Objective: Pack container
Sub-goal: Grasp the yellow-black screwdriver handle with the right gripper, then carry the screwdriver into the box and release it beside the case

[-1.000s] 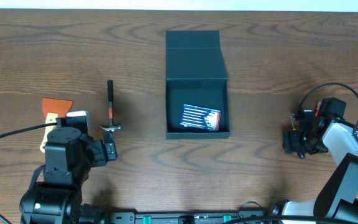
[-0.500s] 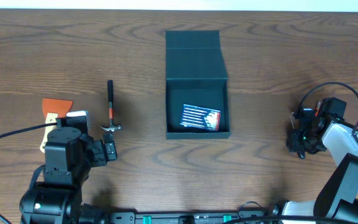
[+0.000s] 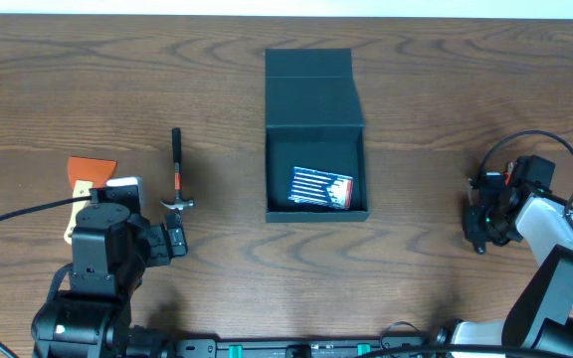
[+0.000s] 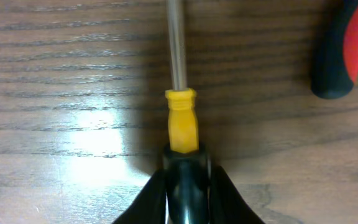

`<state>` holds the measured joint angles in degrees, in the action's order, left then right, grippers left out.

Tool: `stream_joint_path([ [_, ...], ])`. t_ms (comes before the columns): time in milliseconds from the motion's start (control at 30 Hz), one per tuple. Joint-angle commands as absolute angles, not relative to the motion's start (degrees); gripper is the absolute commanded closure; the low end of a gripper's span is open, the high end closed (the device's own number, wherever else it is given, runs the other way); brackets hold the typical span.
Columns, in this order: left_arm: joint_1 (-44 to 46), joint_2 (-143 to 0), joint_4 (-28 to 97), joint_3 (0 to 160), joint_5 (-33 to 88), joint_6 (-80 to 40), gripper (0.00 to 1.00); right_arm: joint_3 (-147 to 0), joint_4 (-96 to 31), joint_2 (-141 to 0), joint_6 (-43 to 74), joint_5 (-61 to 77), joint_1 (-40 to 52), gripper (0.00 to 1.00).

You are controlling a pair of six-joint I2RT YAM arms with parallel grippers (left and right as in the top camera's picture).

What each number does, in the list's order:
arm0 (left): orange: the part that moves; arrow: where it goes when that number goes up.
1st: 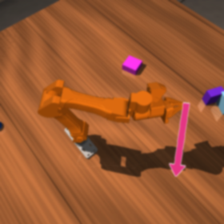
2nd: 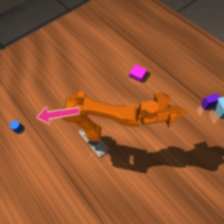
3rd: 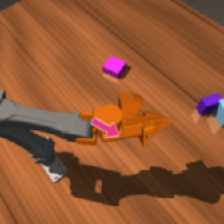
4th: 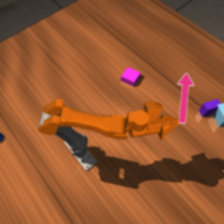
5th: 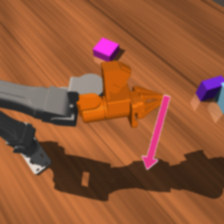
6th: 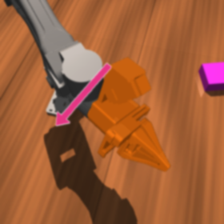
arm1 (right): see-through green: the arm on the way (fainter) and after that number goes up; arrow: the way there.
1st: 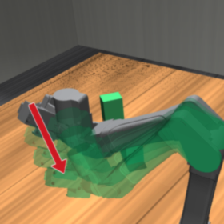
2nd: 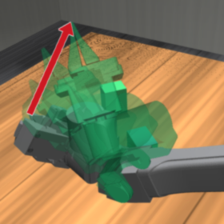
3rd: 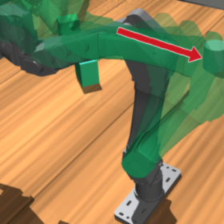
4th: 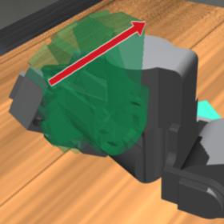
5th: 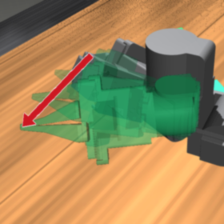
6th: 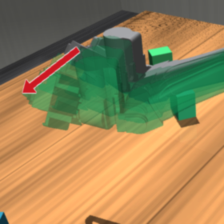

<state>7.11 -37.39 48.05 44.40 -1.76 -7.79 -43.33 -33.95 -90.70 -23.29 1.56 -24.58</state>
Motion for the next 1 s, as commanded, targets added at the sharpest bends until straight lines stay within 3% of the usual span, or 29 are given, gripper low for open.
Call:
stream_joint_path([
  [0, 6.76, -37.32, 48.18, 45.34, -2.35, -8.47, 0.01, -42.15, -34.06, -91.09, -23.18, 3.49, -24.67, 0.93],
  [67, 6.76, -37.32, 48.16, 45.34, -2.35, -8.47, 0.01, -42.15, -34.06, -91.09, -23.18, 3.49, -24.67, 0.99],
  [333, 6.76, -37.32, 48.18, 45.34, -2.35, -8.47, 0.01, -42.39, -34.04, -91.07, -21.12, 5.08, -24.67, 0.99],
  [633, 6.76, -37.32, 48.16, 45.34, -2.35, -8.45, 0.02, -48.97, -37.47, -91.0, -2.92, 7.64, -23.62, 0.99],
  [767, 6.76, -37.32, 48.14, 45.34, -2.17, -8.43, 0.01, -56.12, -44.05, -91.0, 0.08, 10.17, -21.91, 0.99],
  [967, 6.76, -37.32, 48.14, 45.34, -2.15, -8.45, 0.02, -70.46, -57.58, -91.0, -4.49, 10.11, -13.78, 0.99],
])
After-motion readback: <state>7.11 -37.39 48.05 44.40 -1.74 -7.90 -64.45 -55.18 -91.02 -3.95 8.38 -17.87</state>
